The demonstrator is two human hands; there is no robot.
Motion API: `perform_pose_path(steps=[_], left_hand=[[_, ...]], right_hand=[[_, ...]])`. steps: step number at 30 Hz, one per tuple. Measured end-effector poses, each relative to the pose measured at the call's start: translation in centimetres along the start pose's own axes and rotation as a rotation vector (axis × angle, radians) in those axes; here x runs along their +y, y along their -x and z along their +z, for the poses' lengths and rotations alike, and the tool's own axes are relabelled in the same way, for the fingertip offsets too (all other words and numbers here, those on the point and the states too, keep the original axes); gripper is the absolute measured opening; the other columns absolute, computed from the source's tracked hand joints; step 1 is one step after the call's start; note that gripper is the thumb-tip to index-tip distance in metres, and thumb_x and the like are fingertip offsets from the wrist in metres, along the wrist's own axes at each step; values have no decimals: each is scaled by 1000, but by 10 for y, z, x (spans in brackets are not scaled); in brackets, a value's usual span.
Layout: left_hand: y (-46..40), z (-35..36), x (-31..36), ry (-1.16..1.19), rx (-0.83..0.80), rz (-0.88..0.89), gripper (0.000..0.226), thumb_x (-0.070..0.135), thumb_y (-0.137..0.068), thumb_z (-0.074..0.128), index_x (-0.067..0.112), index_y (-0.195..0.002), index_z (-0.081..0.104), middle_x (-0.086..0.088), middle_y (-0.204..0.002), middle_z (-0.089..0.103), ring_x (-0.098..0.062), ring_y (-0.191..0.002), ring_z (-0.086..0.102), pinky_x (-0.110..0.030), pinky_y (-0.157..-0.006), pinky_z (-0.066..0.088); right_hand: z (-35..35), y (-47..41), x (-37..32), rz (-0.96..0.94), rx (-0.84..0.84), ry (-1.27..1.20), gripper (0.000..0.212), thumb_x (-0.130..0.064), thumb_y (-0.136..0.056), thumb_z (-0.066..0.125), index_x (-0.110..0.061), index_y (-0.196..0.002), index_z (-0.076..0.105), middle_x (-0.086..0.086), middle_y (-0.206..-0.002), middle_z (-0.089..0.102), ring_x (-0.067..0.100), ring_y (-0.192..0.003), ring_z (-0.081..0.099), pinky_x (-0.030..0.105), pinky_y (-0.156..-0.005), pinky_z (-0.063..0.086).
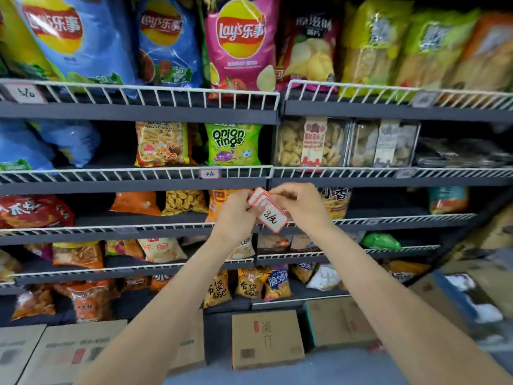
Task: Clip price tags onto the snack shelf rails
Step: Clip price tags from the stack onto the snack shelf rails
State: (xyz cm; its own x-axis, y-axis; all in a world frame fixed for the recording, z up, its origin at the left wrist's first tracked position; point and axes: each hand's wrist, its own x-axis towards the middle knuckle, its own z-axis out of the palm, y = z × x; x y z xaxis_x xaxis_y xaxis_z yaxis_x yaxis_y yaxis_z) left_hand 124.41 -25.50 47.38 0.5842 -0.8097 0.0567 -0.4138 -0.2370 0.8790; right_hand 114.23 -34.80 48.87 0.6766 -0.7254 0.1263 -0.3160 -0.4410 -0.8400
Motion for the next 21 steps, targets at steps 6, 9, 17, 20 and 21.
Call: perform_pose_path(steps=[6, 9, 17, 20, 21], left_hand=[[-27, 53, 34, 52, -5, -41, 7, 9, -90, 59, 13, -86, 54, -15, -99, 69, -27, -93, 68, -47, -80, 56], [-36, 70, 43, 86, 31, -67, 15, 8, -89, 59, 17, -79, 52, -16, -94, 70, -28, -90, 68, -49, -79, 56], [-28, 60, 41, -7, 173, -103, 5, 7, -90, 56, 6, -86, 52, -20, -93, 67, -32, -91, 65, -47, -79, 53], [-14, 32, 29, -60, 254, -107, 7, 8, -92, 53, 9, -86, 49, -15, -88, 64, -31, -89, 62, -39, -75, 48], [-8, 20, 23, -78, 273, -110, 4, 9, -93, 53, 6, -90, 51, -14, -90, 64, -31, -89, 62, -40, -76, 50]], right_hand=[[-61, -17, 30, 9, 5, -19, 9, -11, -86, 64, -10, -87, 73, 4, -78, 68, 11, -69, 57, 25, -64, 44], [-81, -30, 40, -28, -38, -24, 6, -10, -84, 66, -10, -83, 72, 5, -75, 67, 11, -66, 56, 27, -65, 44], [-64, -56, 40, -93, -187, -95, 9, -6, -82, 67, -13, -77, 68, -3, -68, 64, 6, -62, 55, 20, -61, 44], [-32, -56, 19, -113, -259, -149, 8, -6, -84, 65, -12, -79, 67, -2, -70, 63, 7, -63, 55, 20, -60, 45], [-18, -55, 12, -121, -274, -167, 12, -7, -85, 65, -15, -76, 64, -2, -69, 62, 9, -63, 55, 22, -59, 45]])
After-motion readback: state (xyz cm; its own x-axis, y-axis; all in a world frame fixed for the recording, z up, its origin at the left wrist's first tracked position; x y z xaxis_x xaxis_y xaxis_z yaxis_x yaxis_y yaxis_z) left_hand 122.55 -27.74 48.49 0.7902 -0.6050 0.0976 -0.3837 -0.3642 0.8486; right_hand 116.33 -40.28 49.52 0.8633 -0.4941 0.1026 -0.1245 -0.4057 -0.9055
